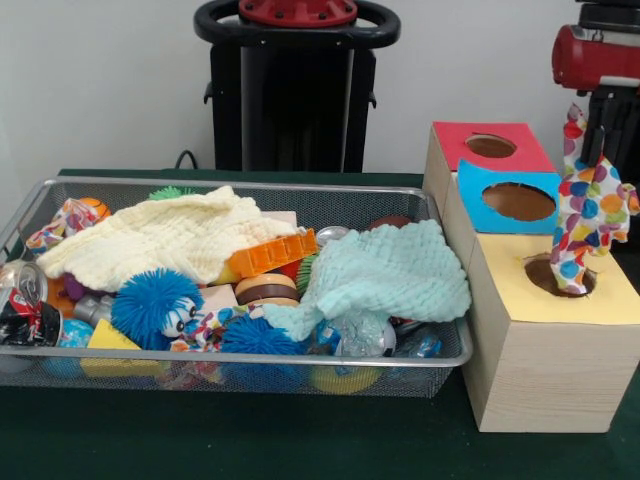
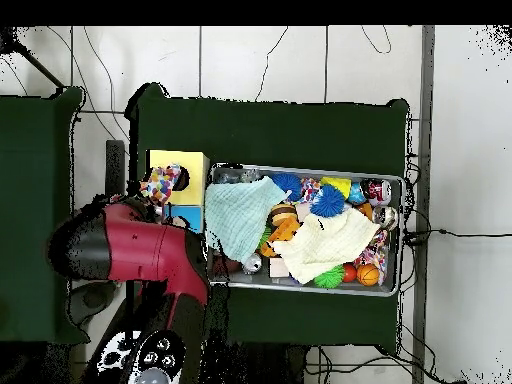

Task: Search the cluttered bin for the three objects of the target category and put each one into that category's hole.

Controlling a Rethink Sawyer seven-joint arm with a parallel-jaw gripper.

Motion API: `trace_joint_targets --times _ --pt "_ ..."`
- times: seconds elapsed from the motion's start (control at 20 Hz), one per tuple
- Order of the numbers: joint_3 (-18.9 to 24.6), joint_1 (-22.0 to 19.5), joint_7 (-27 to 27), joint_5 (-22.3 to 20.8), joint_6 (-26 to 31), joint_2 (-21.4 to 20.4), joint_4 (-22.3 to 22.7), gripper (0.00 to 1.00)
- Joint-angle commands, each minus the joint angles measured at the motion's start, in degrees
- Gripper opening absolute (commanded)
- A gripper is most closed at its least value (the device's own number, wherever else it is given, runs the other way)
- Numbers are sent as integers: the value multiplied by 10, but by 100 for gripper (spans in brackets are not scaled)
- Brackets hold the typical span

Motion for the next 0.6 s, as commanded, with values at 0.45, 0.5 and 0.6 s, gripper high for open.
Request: trace_joint_targets --times 0.45,0.5,0.6 --pt "50 -20 128 23 16 -4 64 0" --pt "55 -26 124 24 12 -1 67 0" --pt "59 -32 118 21 5 8 66 0"
